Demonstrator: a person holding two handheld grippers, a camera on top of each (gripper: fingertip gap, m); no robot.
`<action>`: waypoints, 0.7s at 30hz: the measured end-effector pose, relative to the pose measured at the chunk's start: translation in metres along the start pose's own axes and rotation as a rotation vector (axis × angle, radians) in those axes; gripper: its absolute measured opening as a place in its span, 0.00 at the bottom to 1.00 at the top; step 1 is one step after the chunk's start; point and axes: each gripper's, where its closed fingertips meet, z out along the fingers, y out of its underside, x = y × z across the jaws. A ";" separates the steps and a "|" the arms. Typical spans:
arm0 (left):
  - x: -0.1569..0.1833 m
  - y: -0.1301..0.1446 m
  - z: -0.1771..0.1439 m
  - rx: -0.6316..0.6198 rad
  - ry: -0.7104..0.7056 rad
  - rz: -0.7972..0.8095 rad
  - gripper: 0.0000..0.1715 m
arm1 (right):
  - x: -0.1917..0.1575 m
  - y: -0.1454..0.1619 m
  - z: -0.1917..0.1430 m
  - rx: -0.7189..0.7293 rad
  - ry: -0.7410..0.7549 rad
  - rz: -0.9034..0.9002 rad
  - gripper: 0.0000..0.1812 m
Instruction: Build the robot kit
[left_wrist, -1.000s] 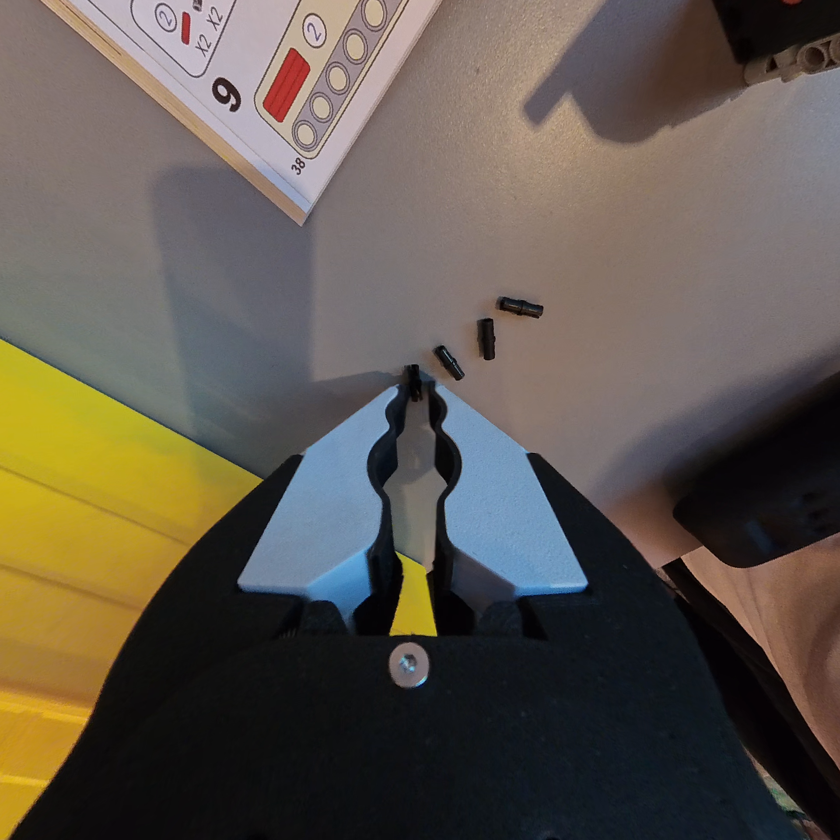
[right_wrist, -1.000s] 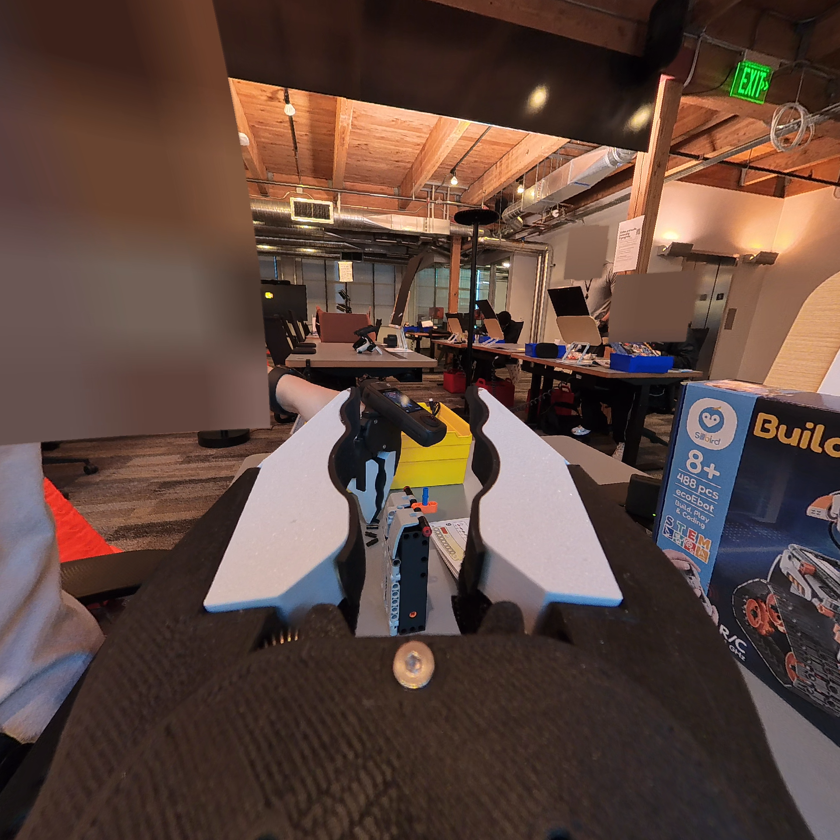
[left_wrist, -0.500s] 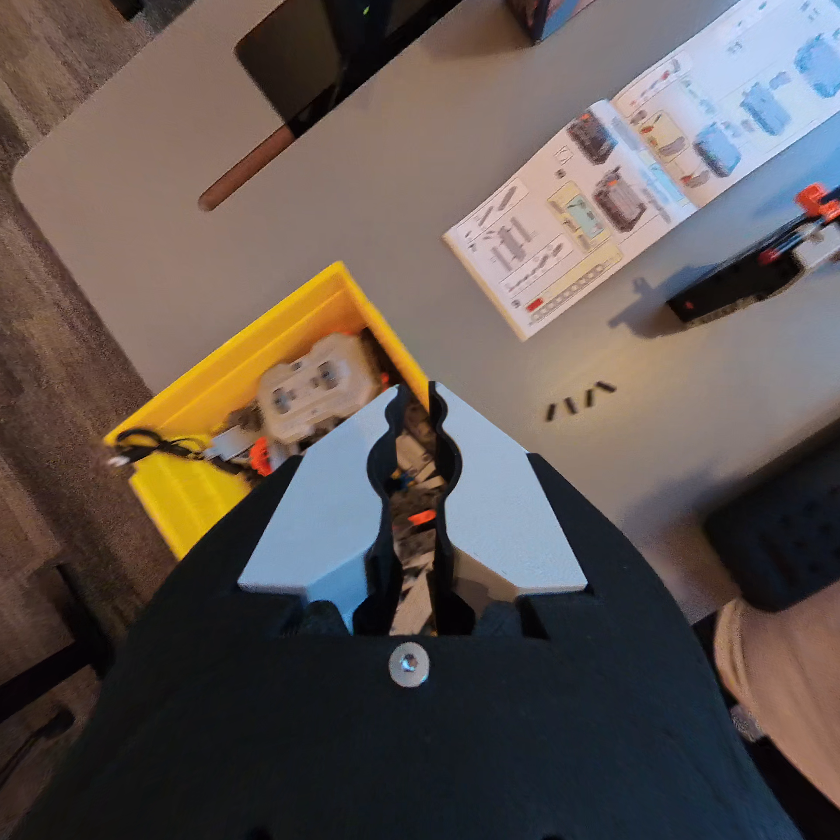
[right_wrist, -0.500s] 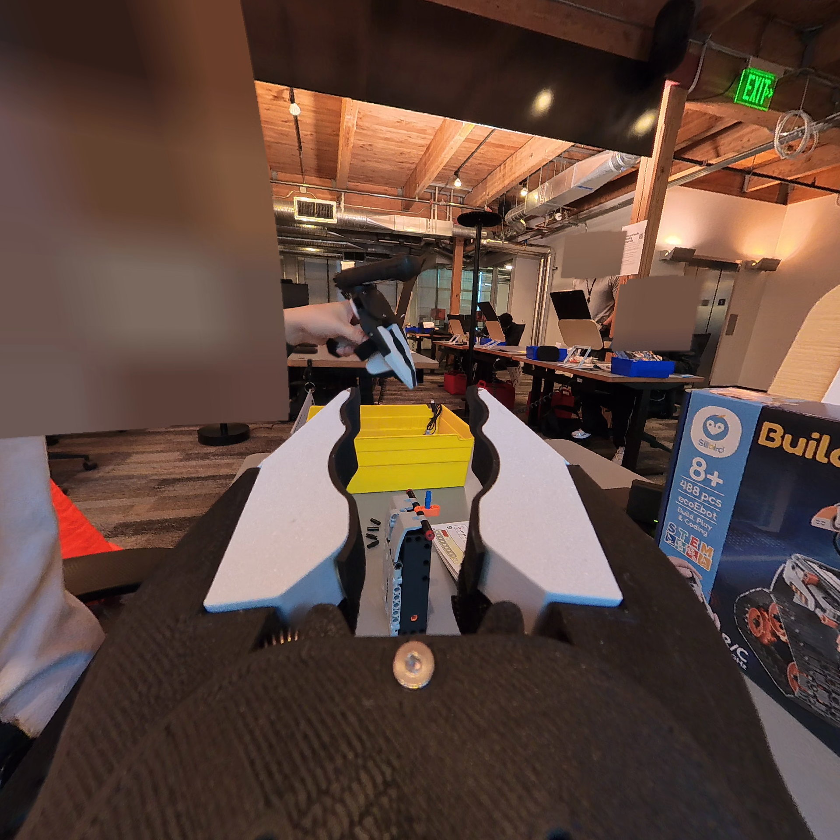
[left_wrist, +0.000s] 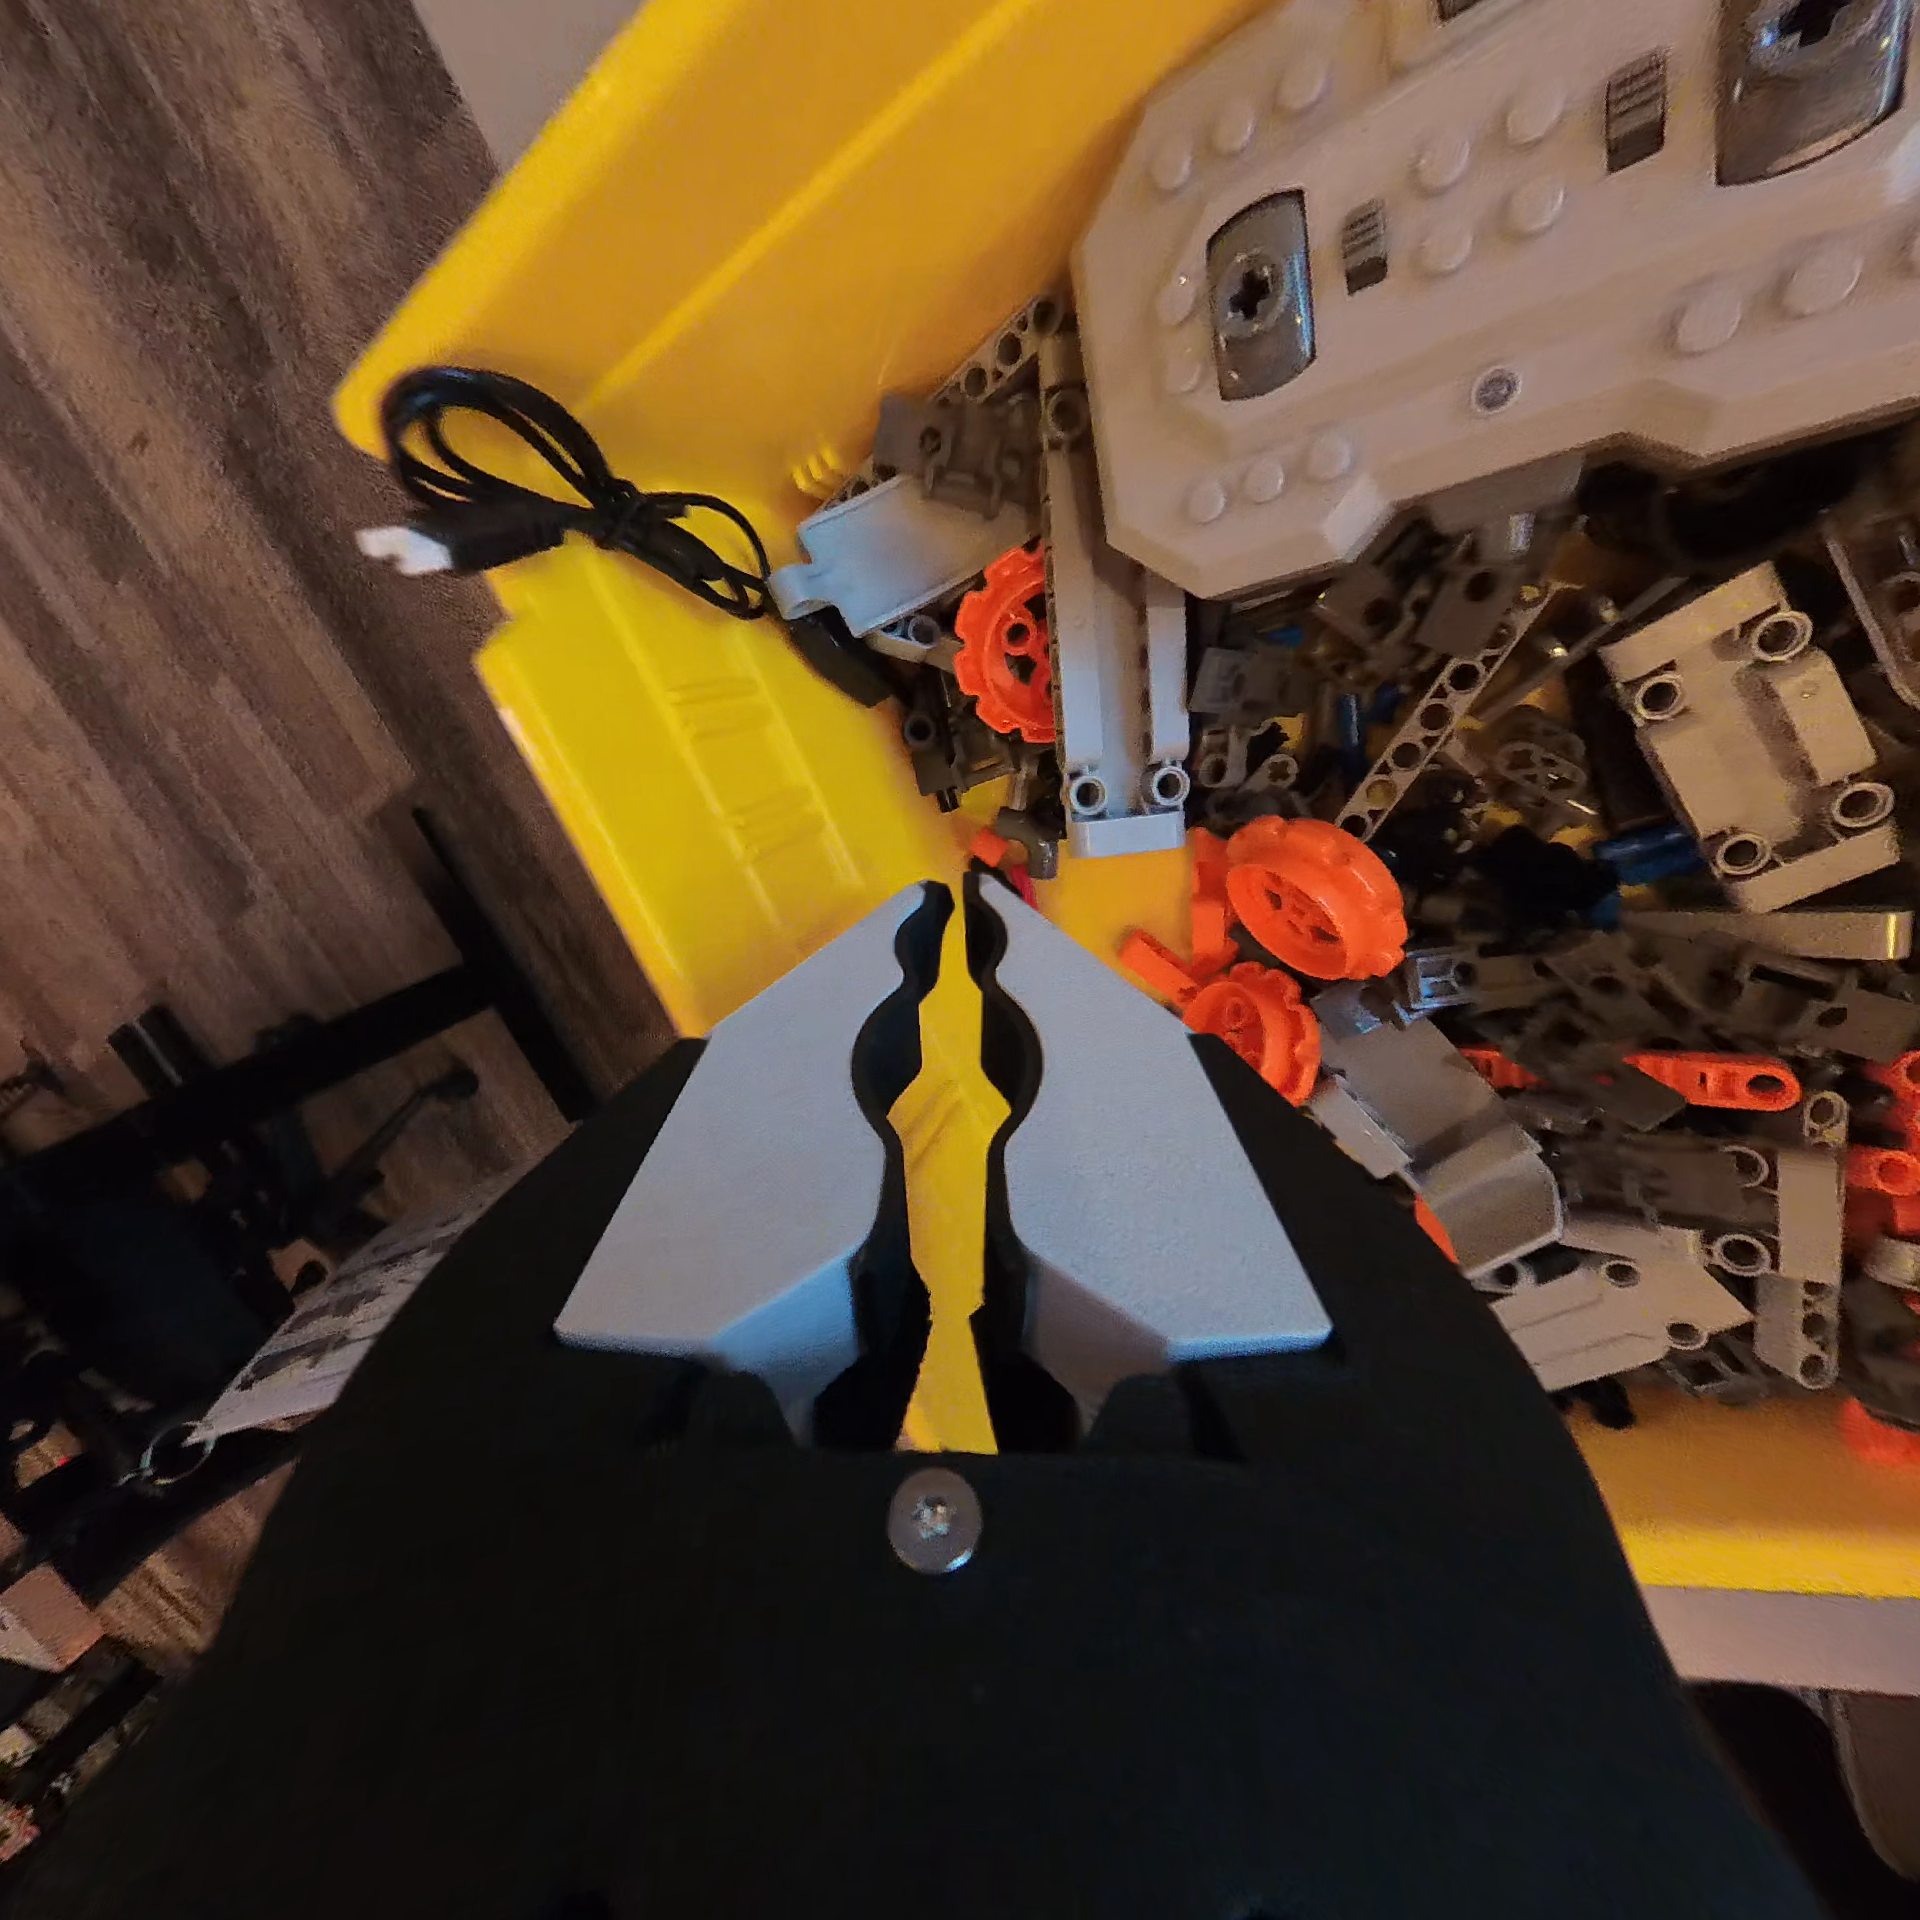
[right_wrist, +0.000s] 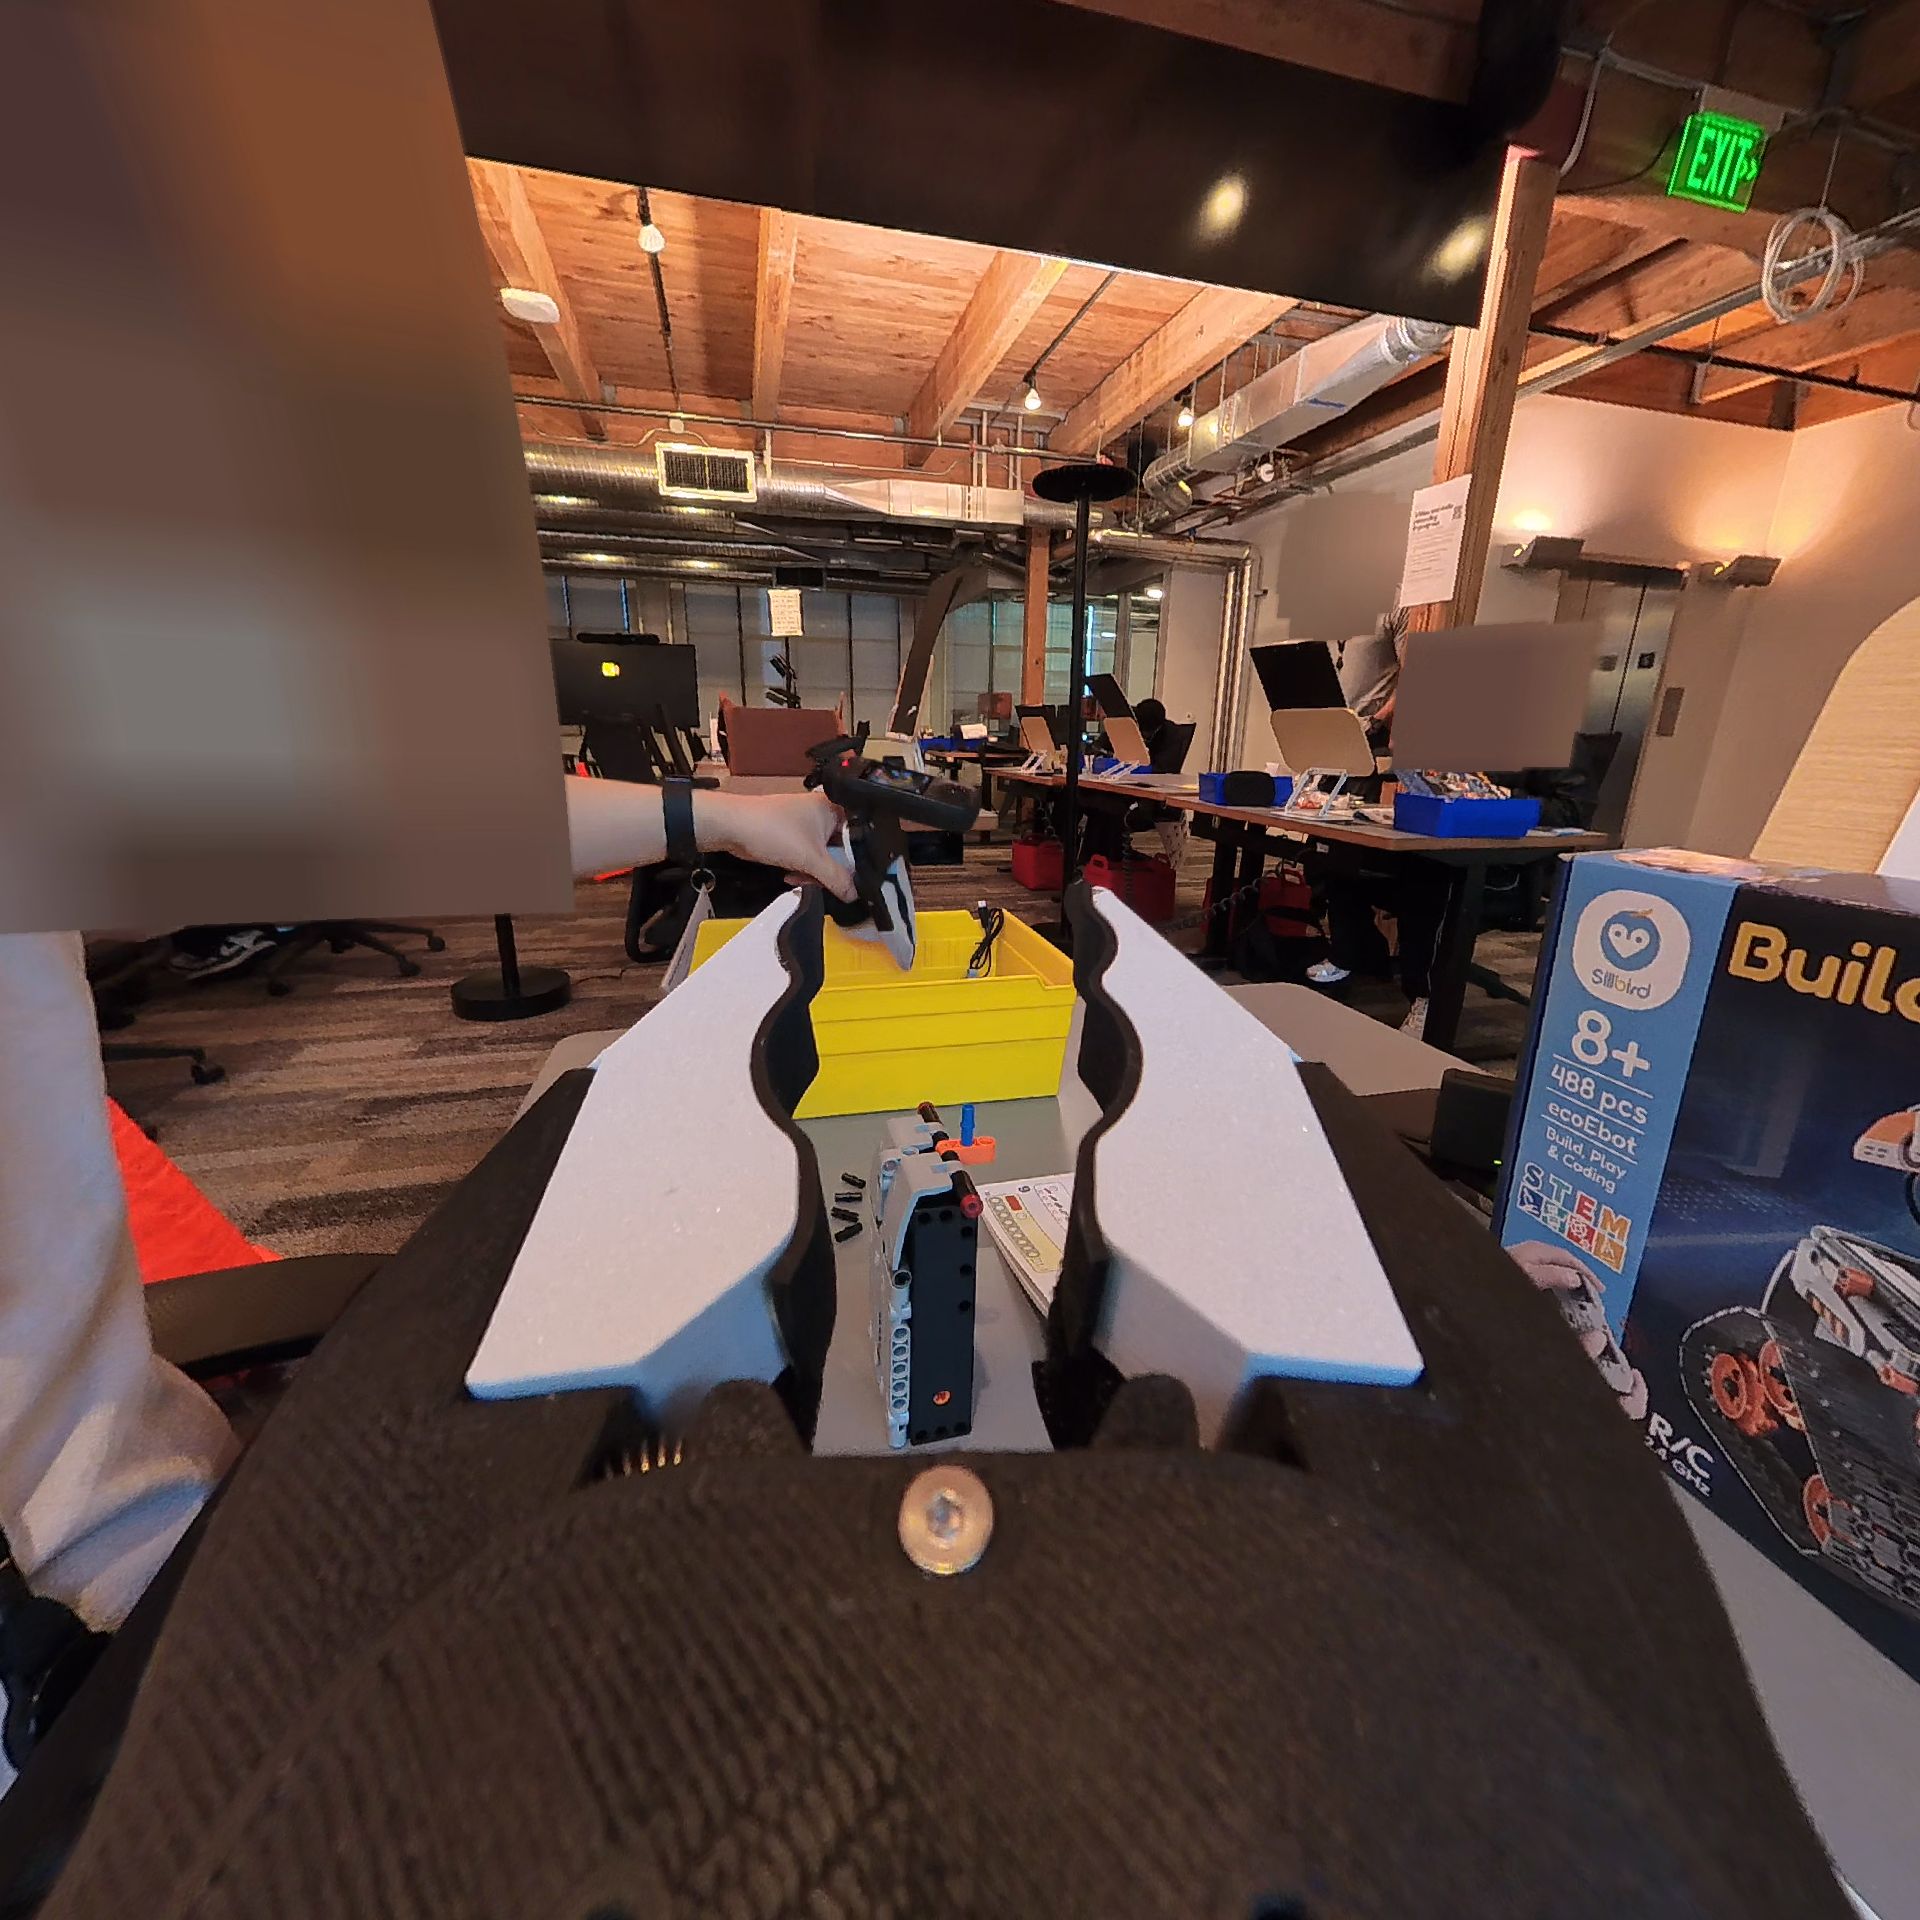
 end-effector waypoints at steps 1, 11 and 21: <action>0.005 0.002 0.004 -0.011 0.022 -0.001 0.02 | 0.000 0.001 0.000 -0.004 0.001 -0.001 0.26; 0.034 0.014 0.027 0.027 0.119 0.062 0.06 | 0.001 0.003 0.001 -0.011 0.002 0.002 0.26; 0.032 0.008 0.037 0.020 0.110 -0.034 0.05 | -0.001 0.002 0.001 -0.011 0.001 -0.005 0.26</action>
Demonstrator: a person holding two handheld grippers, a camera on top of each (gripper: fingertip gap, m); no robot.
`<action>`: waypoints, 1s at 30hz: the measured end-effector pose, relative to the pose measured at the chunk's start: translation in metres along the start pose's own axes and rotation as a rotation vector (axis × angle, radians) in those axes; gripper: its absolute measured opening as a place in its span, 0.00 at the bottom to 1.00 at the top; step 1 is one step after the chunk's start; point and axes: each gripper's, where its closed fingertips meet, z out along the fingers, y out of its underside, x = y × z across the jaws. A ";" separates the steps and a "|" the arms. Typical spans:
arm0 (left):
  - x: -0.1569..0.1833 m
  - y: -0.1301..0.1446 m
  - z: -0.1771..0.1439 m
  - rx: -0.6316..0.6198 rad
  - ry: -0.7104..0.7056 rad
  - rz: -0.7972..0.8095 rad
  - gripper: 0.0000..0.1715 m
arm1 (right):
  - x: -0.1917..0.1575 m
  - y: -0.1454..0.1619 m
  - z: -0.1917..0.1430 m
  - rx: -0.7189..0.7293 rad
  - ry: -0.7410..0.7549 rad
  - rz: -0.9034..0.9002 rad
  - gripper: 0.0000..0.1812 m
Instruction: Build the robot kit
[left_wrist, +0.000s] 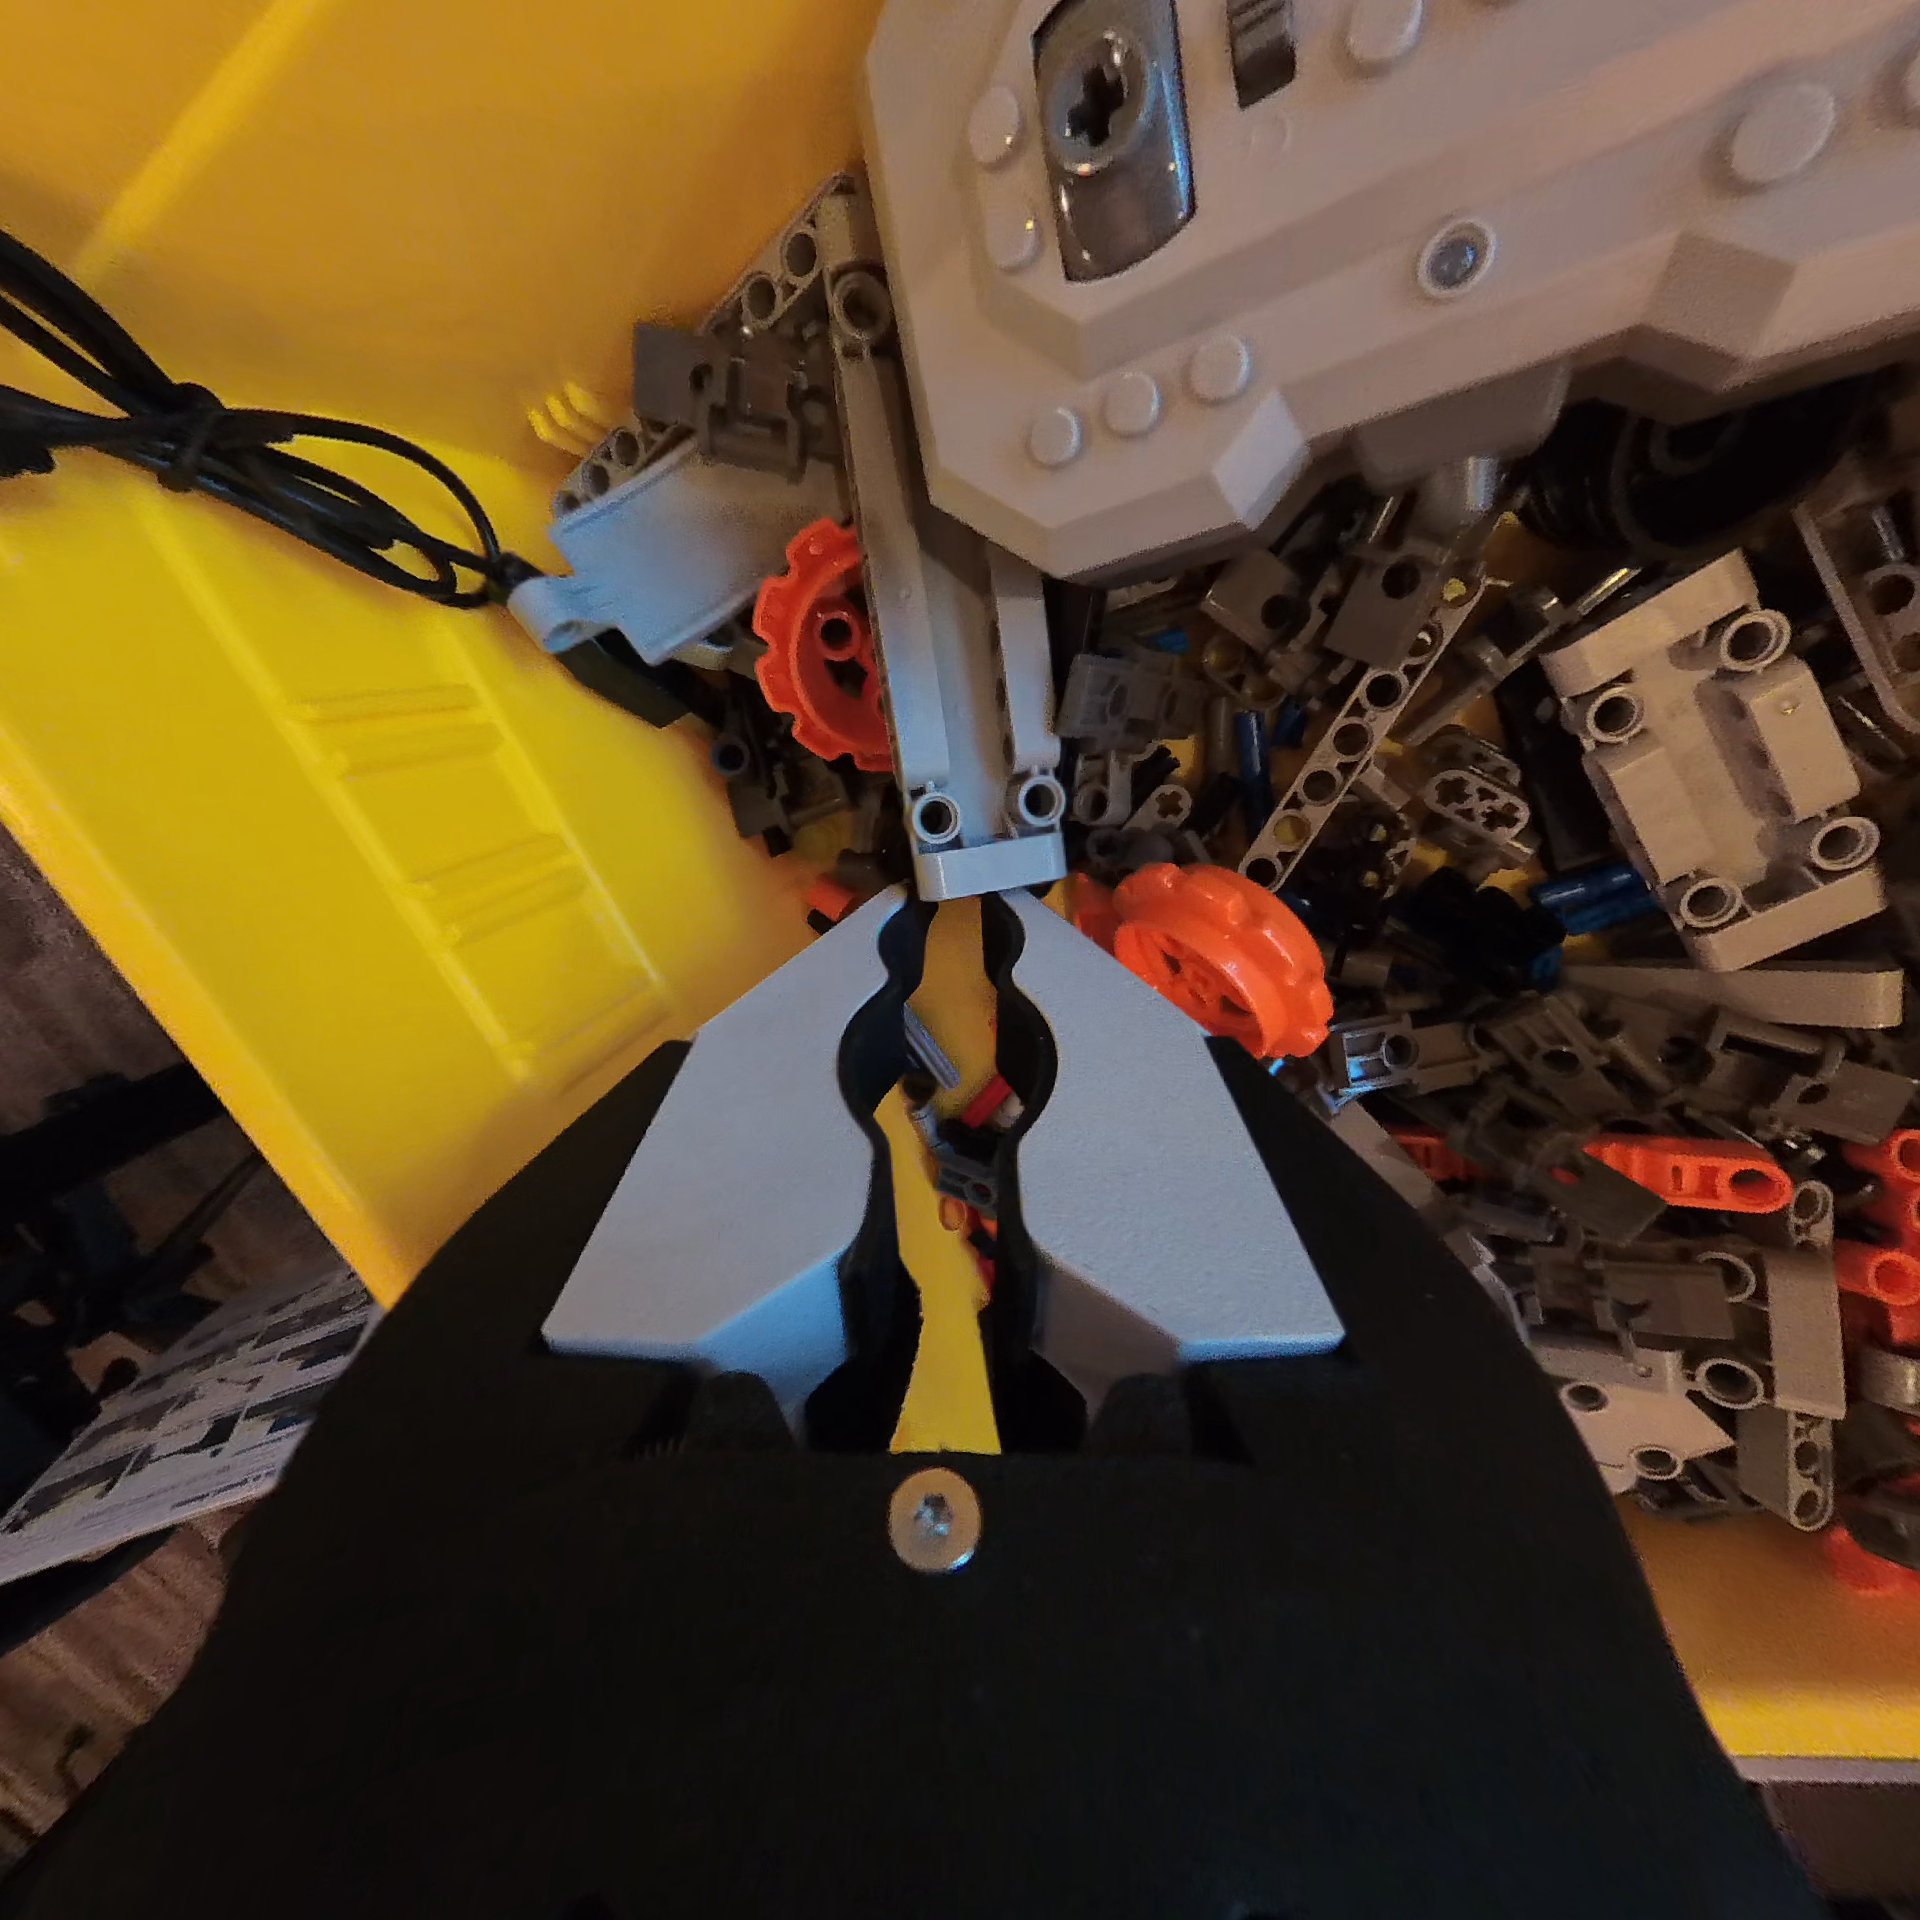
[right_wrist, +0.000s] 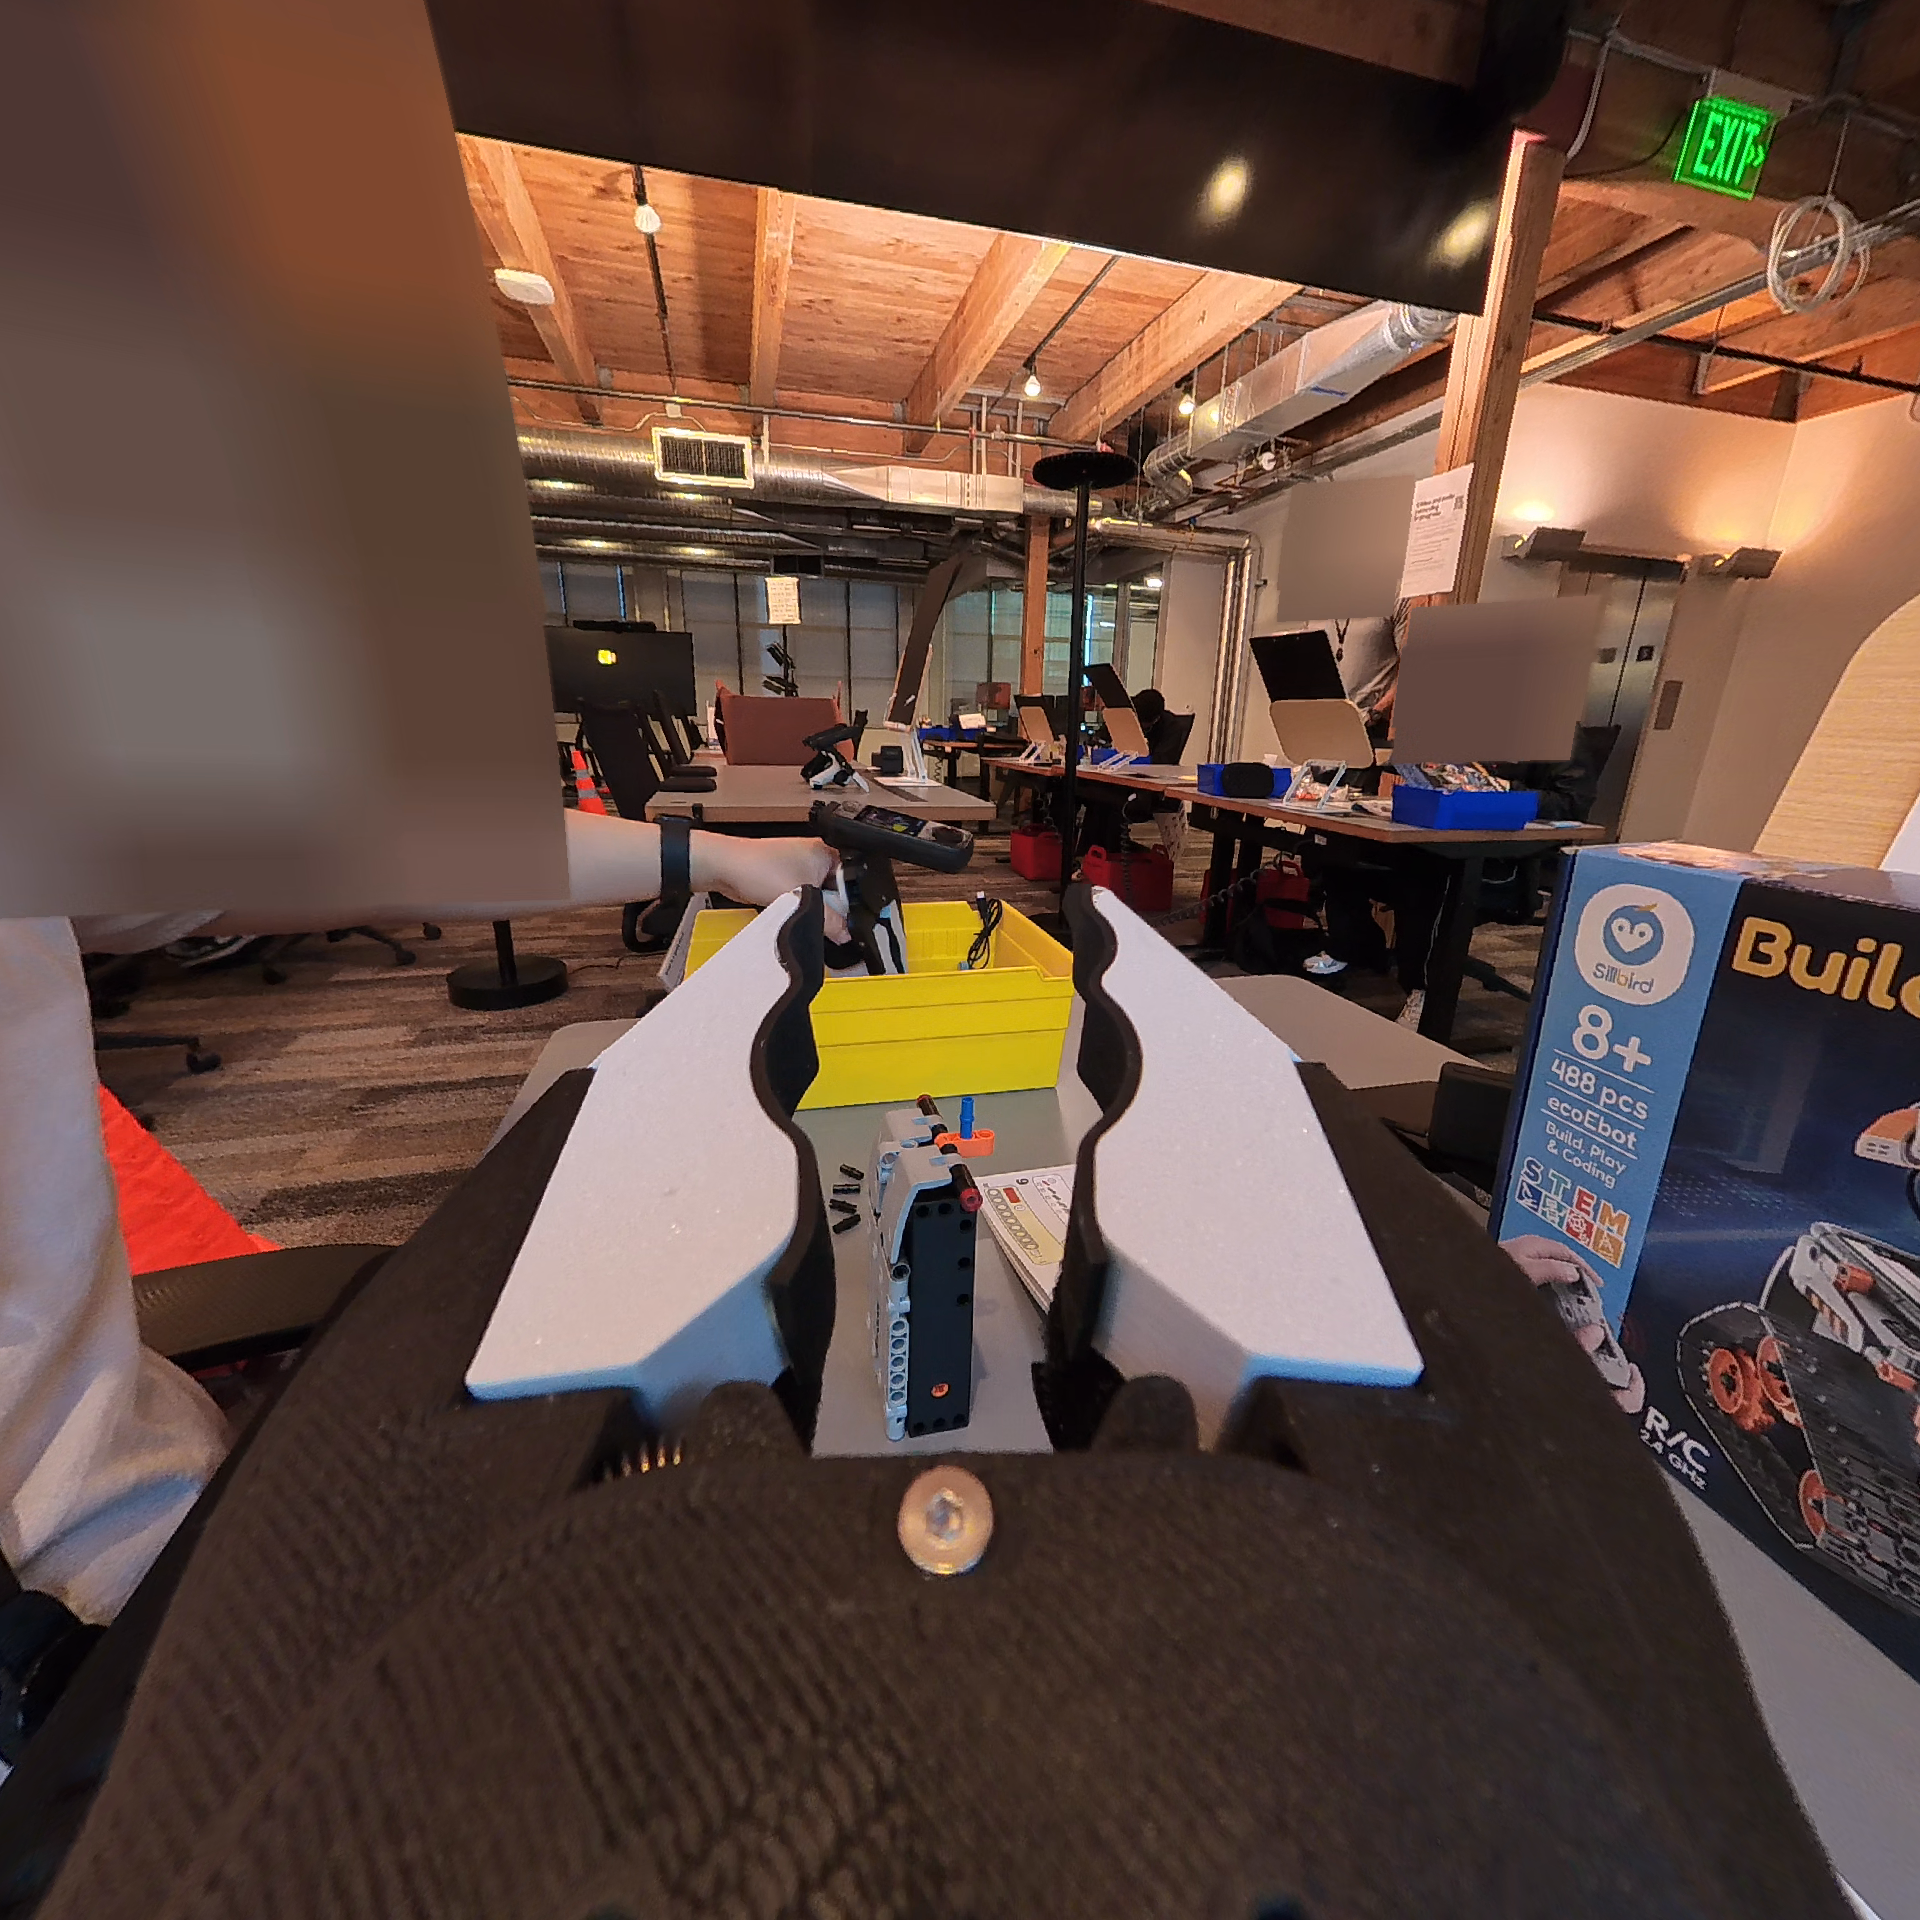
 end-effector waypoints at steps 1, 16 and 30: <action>0.000 0.000 0.001 -0.003 -0.002 -0.005 0.05 | 0.000 0.000 0.000 0.000 0.000 -0.002 0.26; 0.005 -0.003 0.007 -0.014 0.075 -0.086 0.02 | -0.004 -0.002 0.001 0.000 -0.011 -0.006 0.26; 0.012 0.012 -0.016 -0.028 0.097 -0.114 0.02 | -0.004 -0.004 -0.001 0.010 -0.010 -0.007 0.26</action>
